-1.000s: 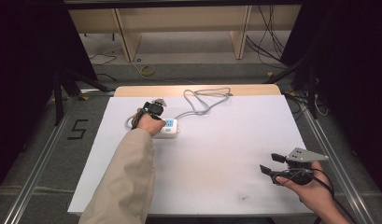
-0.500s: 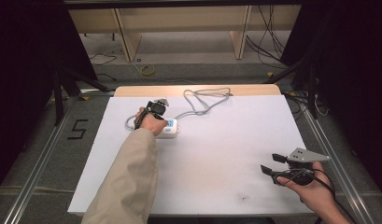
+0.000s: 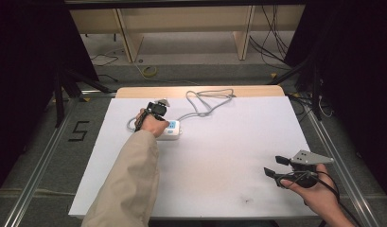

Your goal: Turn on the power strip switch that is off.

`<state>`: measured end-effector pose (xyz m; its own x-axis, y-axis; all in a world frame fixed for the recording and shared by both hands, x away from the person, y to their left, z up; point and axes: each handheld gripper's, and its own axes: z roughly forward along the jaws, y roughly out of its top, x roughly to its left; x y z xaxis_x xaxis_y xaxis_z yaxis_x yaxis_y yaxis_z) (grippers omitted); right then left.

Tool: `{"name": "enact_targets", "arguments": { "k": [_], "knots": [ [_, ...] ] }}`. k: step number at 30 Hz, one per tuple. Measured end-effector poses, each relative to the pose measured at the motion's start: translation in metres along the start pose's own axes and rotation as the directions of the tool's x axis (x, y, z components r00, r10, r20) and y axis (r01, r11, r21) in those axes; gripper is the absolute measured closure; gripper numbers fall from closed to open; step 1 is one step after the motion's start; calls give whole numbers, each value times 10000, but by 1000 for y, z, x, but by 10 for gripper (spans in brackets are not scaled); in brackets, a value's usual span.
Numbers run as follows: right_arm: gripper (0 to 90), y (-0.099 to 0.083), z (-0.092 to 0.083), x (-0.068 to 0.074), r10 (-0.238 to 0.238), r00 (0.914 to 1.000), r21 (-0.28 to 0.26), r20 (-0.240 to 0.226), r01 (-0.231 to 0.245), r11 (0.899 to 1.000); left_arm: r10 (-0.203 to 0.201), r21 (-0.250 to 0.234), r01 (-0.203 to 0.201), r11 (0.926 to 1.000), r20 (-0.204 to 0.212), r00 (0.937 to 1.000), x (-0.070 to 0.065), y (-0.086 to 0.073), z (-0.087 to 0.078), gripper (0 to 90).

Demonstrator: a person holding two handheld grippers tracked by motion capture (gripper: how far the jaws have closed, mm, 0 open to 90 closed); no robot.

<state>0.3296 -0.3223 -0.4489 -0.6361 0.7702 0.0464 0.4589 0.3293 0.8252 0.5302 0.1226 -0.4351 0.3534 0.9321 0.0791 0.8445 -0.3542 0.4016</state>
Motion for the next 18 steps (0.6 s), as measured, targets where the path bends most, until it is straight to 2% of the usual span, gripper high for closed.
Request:
{"name": "enact_targets", "arguments": {
  "k": [18],
  "knots": [
    [329,0,0,0,-4,10000,-1,-23,4,10000,-101,257,100,9996,36,9999,4,-2,-1,900]
  ]
}}
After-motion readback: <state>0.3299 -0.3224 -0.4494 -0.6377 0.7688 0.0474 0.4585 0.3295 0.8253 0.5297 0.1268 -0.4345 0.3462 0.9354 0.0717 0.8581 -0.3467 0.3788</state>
